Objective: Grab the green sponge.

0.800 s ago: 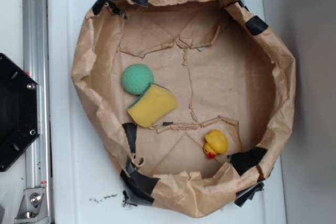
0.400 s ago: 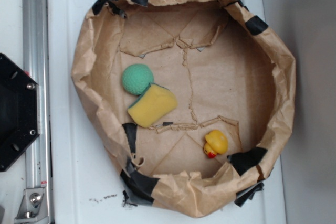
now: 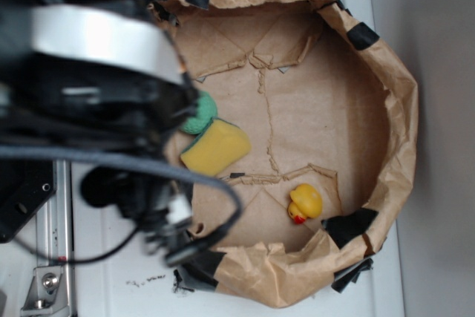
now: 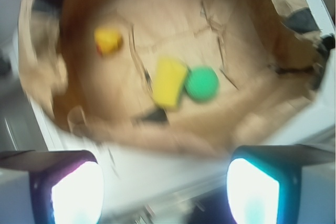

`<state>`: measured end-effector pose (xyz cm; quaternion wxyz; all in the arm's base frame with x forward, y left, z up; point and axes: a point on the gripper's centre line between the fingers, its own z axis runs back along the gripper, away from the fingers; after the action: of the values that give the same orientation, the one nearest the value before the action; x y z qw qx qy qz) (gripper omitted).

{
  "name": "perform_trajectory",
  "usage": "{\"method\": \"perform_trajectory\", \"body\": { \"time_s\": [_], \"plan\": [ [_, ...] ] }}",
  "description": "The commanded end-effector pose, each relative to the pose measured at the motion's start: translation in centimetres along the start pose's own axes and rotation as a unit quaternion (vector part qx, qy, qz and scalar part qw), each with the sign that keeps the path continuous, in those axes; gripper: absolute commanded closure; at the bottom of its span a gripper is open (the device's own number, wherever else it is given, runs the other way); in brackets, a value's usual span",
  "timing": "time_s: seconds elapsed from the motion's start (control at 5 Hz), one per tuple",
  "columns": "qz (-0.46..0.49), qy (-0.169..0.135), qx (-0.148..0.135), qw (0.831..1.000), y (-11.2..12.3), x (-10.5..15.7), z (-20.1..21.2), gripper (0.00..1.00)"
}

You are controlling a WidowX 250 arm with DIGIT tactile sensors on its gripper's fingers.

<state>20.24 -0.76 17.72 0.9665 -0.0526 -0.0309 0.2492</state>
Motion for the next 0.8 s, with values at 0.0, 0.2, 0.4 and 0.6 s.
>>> {"method": "perform_trajectory", "body": {
  "time_s": [0.0, 0.2, 0.4, 0.6],
  "plan": [
    [0.117, -0.018, 0.014, 0.993, -0.6, 2.1, -6.5, 0.0],
    [0.119, -0.035, 0.014, 0.992, -0.9, 1.2, -9.2, 0.0],
    [0.097, -0.04, 0.035, 0.994, -0.7, 1.8, -10.9, 0.0],
    [0.082, -0.04, 0.067, 0.994, 0.8, 3.6, -12.7, 0.0]
  ]
}}
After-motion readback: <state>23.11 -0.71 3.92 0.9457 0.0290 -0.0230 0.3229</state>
